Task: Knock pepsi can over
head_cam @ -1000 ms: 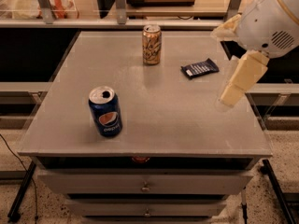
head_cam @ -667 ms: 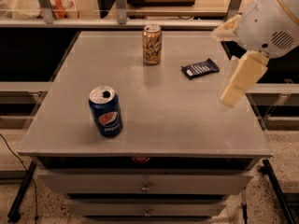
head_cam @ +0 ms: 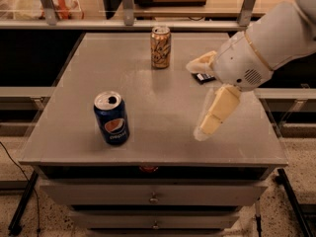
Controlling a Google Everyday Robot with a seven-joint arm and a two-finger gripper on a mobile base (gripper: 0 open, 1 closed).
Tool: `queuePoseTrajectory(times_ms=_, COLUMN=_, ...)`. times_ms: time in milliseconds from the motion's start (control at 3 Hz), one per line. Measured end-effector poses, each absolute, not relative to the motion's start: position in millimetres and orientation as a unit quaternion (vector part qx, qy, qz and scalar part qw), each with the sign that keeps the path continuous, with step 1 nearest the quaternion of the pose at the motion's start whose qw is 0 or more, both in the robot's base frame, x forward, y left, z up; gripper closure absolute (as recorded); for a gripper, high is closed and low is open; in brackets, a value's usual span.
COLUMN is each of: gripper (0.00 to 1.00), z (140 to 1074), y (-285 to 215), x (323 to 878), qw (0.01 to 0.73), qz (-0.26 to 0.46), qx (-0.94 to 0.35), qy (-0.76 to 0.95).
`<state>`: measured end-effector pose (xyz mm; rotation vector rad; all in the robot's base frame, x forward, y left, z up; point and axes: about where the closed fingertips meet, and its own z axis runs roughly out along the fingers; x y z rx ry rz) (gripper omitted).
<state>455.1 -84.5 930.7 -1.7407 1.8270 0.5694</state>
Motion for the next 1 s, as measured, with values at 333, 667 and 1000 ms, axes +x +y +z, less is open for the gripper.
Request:
queuePoseTrajectory(times_ms=333, gripper=0.00, z=911.5, y=-55.8, x=450.6, qw=0.297, qz=0.267, qx=-0.644, qy=0.653)
queuePoseTrajectory(times_ms=667, gripper=0.00, z=896.3, y=-18.4, x=453.0, qw=0.346, qz=0.331, qx=-0.616, qy=0.626)
queuePoseTrajectory(times_ms=1000, gripper=0.00, z=896.2, y=-18.9, x=452.7, qw=0.345, qz=0.330, qx=-0.616, qy=0.626)
